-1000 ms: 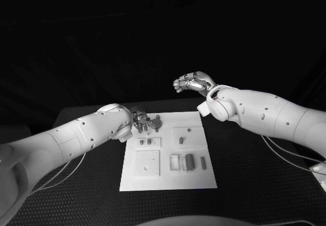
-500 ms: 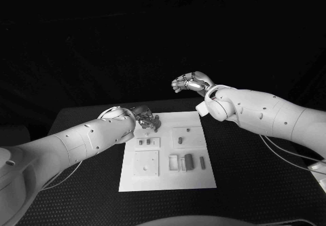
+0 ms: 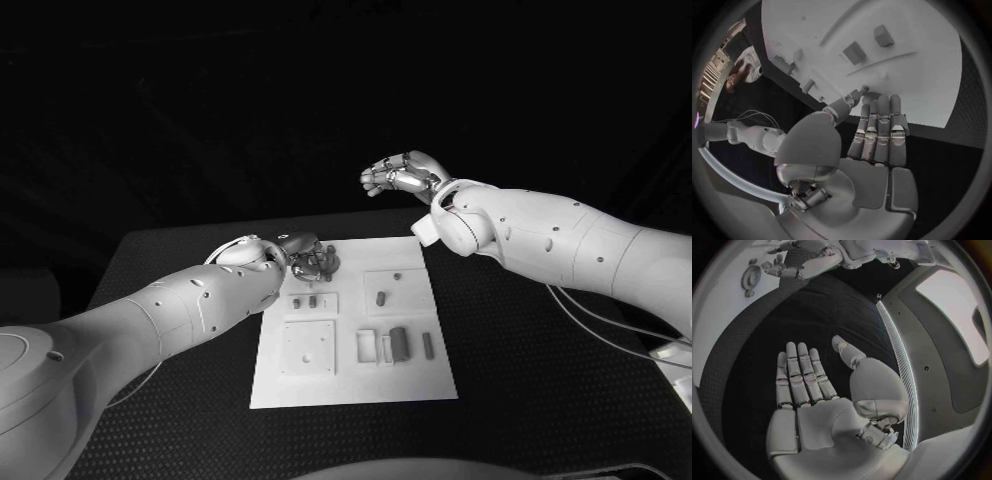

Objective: Assemble the parts on the task board

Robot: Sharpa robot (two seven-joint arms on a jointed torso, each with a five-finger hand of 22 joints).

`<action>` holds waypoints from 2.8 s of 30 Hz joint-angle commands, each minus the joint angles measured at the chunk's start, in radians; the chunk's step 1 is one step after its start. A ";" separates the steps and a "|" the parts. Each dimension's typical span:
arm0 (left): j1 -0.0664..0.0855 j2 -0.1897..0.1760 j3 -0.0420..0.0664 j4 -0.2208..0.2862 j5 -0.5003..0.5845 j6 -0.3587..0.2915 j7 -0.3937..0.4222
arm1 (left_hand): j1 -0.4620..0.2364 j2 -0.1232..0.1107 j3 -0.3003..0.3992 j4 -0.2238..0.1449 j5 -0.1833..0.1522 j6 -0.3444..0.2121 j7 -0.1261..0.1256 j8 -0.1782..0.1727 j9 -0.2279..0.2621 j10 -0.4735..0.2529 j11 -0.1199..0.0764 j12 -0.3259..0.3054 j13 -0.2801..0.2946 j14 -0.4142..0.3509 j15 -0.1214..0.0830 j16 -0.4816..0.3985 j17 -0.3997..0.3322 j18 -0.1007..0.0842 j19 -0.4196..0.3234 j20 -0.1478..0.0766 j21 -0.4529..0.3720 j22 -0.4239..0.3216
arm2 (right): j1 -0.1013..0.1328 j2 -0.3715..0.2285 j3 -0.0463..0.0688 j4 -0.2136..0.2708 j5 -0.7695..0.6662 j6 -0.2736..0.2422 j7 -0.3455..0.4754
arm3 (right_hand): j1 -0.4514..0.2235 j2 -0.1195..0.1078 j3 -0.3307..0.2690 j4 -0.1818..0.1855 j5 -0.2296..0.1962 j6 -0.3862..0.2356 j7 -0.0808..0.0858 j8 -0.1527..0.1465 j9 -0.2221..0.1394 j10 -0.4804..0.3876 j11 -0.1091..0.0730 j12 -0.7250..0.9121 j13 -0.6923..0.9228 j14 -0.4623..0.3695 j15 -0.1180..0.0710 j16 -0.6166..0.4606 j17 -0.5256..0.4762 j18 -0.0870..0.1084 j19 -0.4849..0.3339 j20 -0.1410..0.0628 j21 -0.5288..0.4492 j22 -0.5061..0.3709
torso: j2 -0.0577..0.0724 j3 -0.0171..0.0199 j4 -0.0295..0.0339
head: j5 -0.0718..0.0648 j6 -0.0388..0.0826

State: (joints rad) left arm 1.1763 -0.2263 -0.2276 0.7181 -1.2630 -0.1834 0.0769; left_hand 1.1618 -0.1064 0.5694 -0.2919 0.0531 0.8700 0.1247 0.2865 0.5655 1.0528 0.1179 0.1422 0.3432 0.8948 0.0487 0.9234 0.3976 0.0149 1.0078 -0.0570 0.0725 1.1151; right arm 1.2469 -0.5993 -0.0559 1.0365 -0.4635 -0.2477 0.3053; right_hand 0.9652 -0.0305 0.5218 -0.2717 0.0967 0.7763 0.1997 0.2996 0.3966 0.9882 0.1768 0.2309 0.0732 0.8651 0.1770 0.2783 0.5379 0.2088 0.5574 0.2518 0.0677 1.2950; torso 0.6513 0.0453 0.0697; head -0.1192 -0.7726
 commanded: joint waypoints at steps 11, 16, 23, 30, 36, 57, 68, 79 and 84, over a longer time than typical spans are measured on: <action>-0.017 0.013 0.001 -0.001 -0.033 -0.021 0.047 | 0.008 0.003 -0.009 0.002 -0.001 0.001 0.005 -0.009 -0.010 0.026 0.000 -0.010 -0.005 0.023 -0.007 0.001 0.012 0.005 0.016 0.001 0.001 -0.001 | 0.004 0.004 0.001 0.007 -0.005 0.005 0.003 | -0.008 -0.001 0.000 0.001 -0.001 -0.011 0.018 0.001 -0.002 0.001 0.002 -0.005 -0.001 -0.008 0.002 -0.001 -0.002 -0.002 -0.010 -0.001 -0.003 0.002 | -0.002 -0.0010 0.0022 | -0.013 -0.009; -0.018 0.017 0.001 -0.008 -0.033 -0.024 0.045 | 0.012 0.005 -0.008 0.002 -0.001 -0.020 0.000 -0.024 -0.022 0.033 -0.001 -0.015 -0.007 0.033 -0.012 0.006 0.020 0.006 0.028 -0.003 0.004 0.001 | 0.004 0.006 0.001 0.010 -0.005 0.005 0.003 | -0.008 -0.001 0.000 0.001 -0.001 -0.011 0.018 0.001 -0.002 0.001 0.002 -0.006 -0.001 -0.008 0.002 -0.001 -0.002 -0.002 -0.010 -0.001 -0.003 0.002 | -0.002 -0.0008 0.0011 | -0.018 -0.010; -0.019 0.019 0.001 -0.010 -0.033 -0.020 0.045 | 0.015 0.005 -0.012 0.001 -0.001 -0.033 -0.003 -0.033 -0.034 0.037 0.001 -0.024 -0.011 0.042 -0.020 0.020 0.038 0.004 0.040 -0.010 0.007 0.005 | 0.005 0.006 0.001 0.011 -0.005 0.005 0.003 | -0.007 -0.001 0.000 0.001 -0.001 -0.011 0.019 0.001 -0.003 0.001 0.002 -0.006 -0.001 -0.009 0.003 -0.001 -0.003 -0.002 -0.011 -0.001 -0.003 0.003 | -0.004 -0.0017 0.0014 | -0.018 -0.011; -0.019 0.028 0.001 -0.018 -0.033 0.006 0.040 | 0.017 0.008 -0.011 0.001 -0.001 -0.035 -0.006 -0.035 -0.038 0.023 0.006 -0.037 -0.017 0.034 -0.018 0.015 0.041 0.001 0.035 -0.010 0.002 0.005 | 0.005 0.008 0.001 0.012 -0.005 0.005 0.003 | -0.007 -0.001 0.000 0.001 -0.001 -0.011 0.019 0.001 -0.003 0.001 0.002 -0.006 -0.001 -0.009 0.003 -0.001 -0.003 -0.002 -0.011 -0.001 -0.003 0.003 | -0.003 -0.0013 0.0010 | -0.020 -0.012; -0.028 0.030 0.001 -0.030 -0.033 0.033 0.039 | 0.015 0.012 -0.012 0.002 -0.001 -0.036 -0.006 -0.036 -0.042 0.007 0.010 -0.052 -0.024 0.032 -0.016 0.014 0.047 0.000 0.034 -0.010 0.001 0.006 | 0.006 0.006 0.001 0.018 -0.005 0.005 0.003 | -0.007 -0.001 0.000 0.001 -0.001 -0.011 0.019 0.001 -0.003 0.001 0.002 -0.006 -0.001 -0.010 0.003 -0.001 -0.003 -0.002 -0.012 -0.001 -0.002 0.003 | -0.003 -0.0015 0.0010 | -0.027 -0.011; -0.032 0.024 0.001 -0.042 -0.033 0.080 0.055 | 0.011 0.036 0.005 0.002 0.013 -0.001 0.001 -0.023 -0.050 0.020 0.002 -0.060 -0.032 0.028 -0.016 0.008 0.067 -0.002 0.031 -0.009 -0.001 0.012 | 0.007 0.007 0.001 0.022 -0.005 0.006 0.004 | -0.007 0.000 0.000 0.002 -0.001 -0.011 0.019 0.001 -0.003 0.001 0.002 -0.006 -0.001 -0.010 0.003 0.000 -0.003 -0.003 -0.012 -0.001 -0.002 0.004 | -0.004 -0.0025 0.0023 | -0.033 -0.019; -0.032 0.033 0.001 -0.053 -0.033 0.036 0.059 | 0.021 0.037 0.012 0.001 0.012 0.005 0.006 -0.022 -0.058 0.060 -0.001 -0.044 -0.022 0.041 -0.023 0.011 0.081 0.000 0.044 -0.015 0.002 0.017 | 0.007 0.010 0.001 0.022 -0.005 0.014 0.002 | -0.007 0.001 0.001 0.001 -0.001 -0.011 0.018 0.002 -0.003 0.002 0.002 -0.007 0.000 -0.011 0.003 0.000 -0.004 -0.003 -0.013 -0.001 -0.002 0.005 | -0.004 -0.0018 0.0018 | -0.031 -0.018; -0.042 0.044 0.000 -0.081 -0.033 0.030 0.013 | 0.035 0.034 0.022 0.001 0.014 0.009 0.026 -0.021 -0.062 0.060 0.002 -0.049 -0.023 0.049 -0.025 0.005 0.086 0.000 0.050 -0.017 -0.002 0.012 | 0.007 0.012 0.001 0.023 -0.003 0.019 0.004 | -0.007 0.001 0.001 0.002 -0.001 -0.011 0.018 0.002 -0.003 0.002 0.002 -0.007 0.000 -0.011 0.004 0.000 -0.004 -0.003 -0.013 -0.001 -0.002 0.005 | -0.004 -0.0009 0.0018 | -0.030 -0.020; -0.046 0.045 0.000 -0.083 -0.033 0.036 0.009 | 0.037 0.033 0.023 0.001 0.013 0.009 0.027 -0.021 -0.063 0.061 0.002 -0.050 -0.023 0.050 -0.025 0.004 0.086 0.000 0.051 -0.018 -0.002 0.012 | 0.009 0.011 0.001 0.026 -0.003 0.022 0.005 | -0.007 0.001 0.001 0.002 -0.001 -0.011 0.018 0.002 -0.003 0.002 0.002 -0.007 0.000 -0.012 0.004 0.000 -0.004 -0.003 -0.013 -0.001 -0.002 0.005 | -0.003 -0.0011 0.0020 | -0.031 -0.021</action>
State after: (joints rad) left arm 1.1369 -0.1825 -0.2253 0.6371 -1.2908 -0.1527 0.1068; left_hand 1.1908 -0.0723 0.5873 -0.2909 0.0611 0.8787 0.1445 0.2614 0.5044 1.1120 0.1155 0.0960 0.3231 0.9397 0.0251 0.9322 0.4830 0.0147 1.0511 -0.0752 0.0743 1.1283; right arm 1.2549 -0.5886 -0.0558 1.0608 -0.4635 -0.2443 0.3013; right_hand 0.9652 -0.0305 0.5218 -0.2718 0.0967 0.7704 0.1987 0.2996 0.3943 0.9882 0.1768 0.2271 0.0732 0.8593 0.1825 0.2783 0.5351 0.2089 0.5502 0.2517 0.0677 1.2982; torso 0.6476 0.0441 0.0712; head -0.1493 -0.7931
